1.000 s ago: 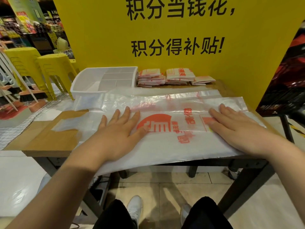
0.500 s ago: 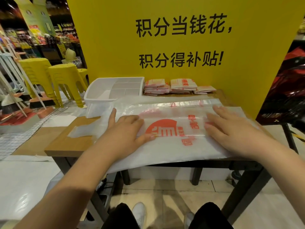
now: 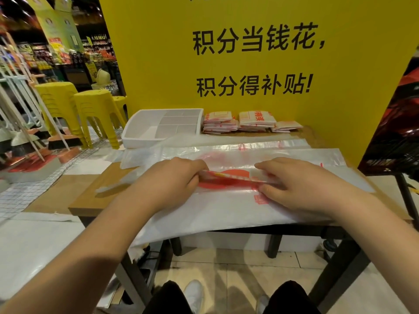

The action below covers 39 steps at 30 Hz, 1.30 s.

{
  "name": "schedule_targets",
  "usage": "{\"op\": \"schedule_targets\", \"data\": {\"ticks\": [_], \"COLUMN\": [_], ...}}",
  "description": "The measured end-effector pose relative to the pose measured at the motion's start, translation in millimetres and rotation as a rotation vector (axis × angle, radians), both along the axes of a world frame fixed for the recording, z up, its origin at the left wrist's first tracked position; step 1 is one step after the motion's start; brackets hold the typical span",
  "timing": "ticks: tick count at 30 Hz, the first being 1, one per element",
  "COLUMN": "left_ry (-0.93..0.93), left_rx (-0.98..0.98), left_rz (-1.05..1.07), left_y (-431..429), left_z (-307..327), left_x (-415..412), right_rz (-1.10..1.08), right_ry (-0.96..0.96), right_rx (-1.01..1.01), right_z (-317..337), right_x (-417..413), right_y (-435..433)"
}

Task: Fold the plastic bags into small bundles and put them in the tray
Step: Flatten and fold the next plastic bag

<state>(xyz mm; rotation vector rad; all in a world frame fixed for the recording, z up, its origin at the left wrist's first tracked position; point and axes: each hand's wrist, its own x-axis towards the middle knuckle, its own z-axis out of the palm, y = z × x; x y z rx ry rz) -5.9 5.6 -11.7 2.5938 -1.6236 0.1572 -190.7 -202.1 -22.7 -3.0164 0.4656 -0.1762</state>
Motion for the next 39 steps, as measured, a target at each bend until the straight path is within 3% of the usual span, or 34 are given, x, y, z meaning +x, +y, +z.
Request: {"op": "schedule_targets", "data": {"ticks": [5, 10, 16, 20, 25, 32, 39], "left_ry": [0.094, 0.146, 0.112, -0.018, -0.036, 0.089, 0.156], "left_rx": [-0.082, -0.008, 0.003, 0.078, 0.123, -0.043, 0.003], "left_rz": [-0.029, -0.034, 0.077, 0.19, 0.203, -0.029, 0.001], "left_y": [13.9, 39.5, 23.7, 17.1, 22.8, 1.2, -13.8], "left_z": [11.6, 32.0, 42.7, 22.9, 3.0, -21.0, -40.2], "left_x": [1.9, -3.7, 8.6, 22.6, 19.3, -28.8, -42.0], "right_rz": [-0.005, 0.009, -0.16, -0.217, -0.219, -0.076, -0.016], "right_ry": [-0.066, 0.015, 0.012, -0.019, -0.014, -0.12, -0.171], "right_rx": [-0.117, -0.032, -0.162, -0.273, -0.172, 0.011, 0.163], "right_z": [13.0, 33.9, 47.1, 36.6, 14.9, -11.3, -34.8], "right_x": [-9.5, -30.4, -17.6, -9.7, -10.4, 11.9, 33.9], "right_y": [1.6, 12.3, 1.1, -12.7, -14.6, 19.2, 33.3]}}
